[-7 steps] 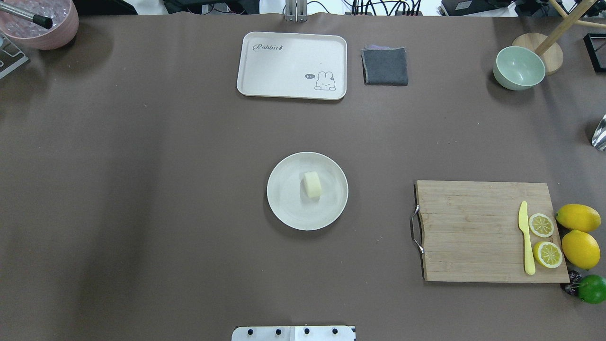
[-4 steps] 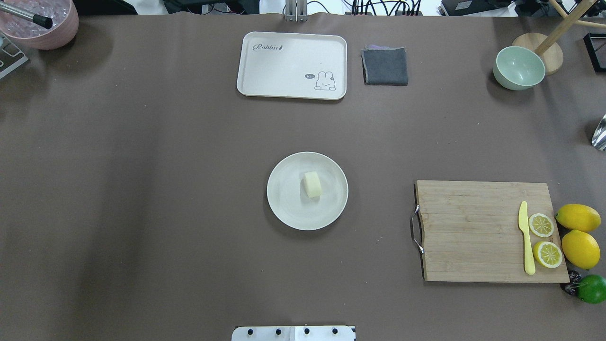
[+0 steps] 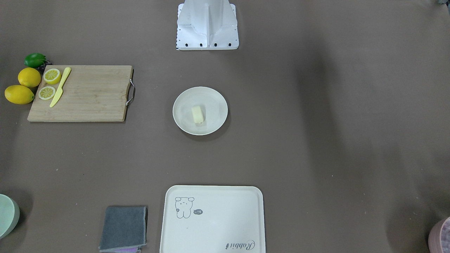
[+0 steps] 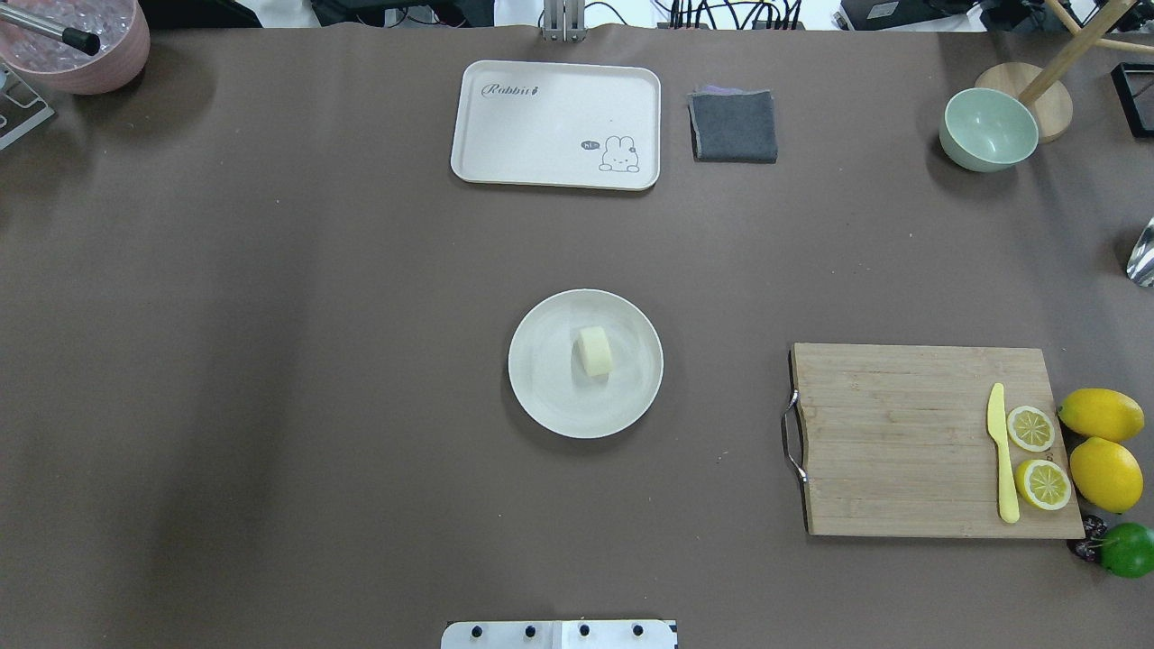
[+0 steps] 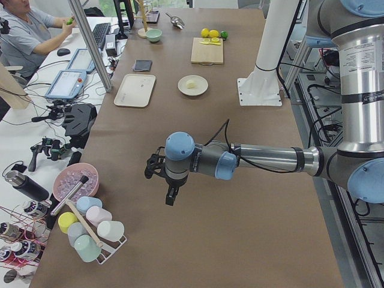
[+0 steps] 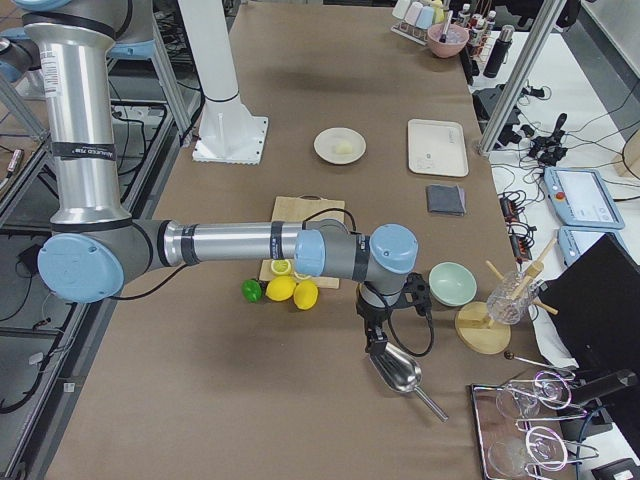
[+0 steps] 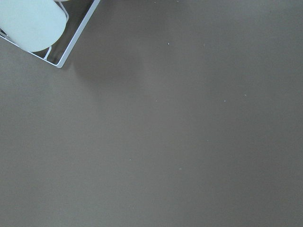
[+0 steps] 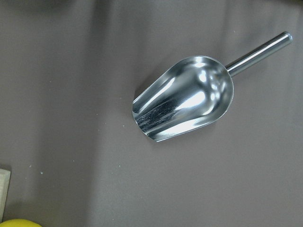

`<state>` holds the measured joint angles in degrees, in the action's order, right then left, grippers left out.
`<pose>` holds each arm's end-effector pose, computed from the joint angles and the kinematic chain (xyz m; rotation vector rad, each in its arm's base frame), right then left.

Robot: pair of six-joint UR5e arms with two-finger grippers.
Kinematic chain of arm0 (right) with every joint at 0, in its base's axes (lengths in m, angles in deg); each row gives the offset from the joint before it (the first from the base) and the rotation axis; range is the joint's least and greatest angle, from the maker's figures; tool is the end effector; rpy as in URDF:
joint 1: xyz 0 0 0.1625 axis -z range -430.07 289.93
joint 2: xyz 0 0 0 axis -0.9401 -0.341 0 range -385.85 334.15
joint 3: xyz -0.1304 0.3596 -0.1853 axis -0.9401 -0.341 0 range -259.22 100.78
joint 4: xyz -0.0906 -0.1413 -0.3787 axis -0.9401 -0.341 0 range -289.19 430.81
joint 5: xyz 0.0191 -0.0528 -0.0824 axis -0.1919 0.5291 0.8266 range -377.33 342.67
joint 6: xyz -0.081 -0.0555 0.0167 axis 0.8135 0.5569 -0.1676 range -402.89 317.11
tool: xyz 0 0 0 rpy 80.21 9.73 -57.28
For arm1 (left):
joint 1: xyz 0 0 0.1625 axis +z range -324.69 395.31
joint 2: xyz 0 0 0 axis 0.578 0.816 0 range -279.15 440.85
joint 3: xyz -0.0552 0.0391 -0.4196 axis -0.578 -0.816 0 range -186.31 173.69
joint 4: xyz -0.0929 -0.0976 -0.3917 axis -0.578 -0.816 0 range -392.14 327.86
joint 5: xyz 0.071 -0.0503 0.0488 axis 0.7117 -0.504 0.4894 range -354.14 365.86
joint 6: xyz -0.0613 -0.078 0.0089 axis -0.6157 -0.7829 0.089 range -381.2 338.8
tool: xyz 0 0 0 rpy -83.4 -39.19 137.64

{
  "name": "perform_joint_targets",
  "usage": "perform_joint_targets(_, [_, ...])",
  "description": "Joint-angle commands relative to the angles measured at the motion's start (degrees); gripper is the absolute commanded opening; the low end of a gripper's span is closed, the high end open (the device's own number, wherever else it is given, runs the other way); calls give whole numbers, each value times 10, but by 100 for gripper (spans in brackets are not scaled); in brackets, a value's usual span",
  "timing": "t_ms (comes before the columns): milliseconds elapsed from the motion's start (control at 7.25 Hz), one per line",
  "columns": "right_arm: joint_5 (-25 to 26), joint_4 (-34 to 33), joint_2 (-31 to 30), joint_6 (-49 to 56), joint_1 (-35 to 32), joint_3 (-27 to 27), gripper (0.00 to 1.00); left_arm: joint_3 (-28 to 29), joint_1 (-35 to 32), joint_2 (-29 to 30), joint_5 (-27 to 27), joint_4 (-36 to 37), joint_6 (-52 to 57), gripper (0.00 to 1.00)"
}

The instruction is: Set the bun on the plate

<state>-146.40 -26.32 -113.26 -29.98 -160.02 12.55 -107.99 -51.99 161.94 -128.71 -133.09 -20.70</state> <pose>0.0702 -0.5061 0.6394 0.0302 -0.6841 -0.2007 -0.0427 -0.4422 0.6087 0.2124 0.7787 0.1459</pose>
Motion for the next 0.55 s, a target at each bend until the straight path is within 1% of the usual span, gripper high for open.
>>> perform_joint_targets(0, [-1,0,0,0,2,-1,100,-9,0,2,-1,3,-2,98])
perform_joint_targets(414, [-8,0,-5,0,11,-1,100,-14,-1,-7,1,1,0,97])
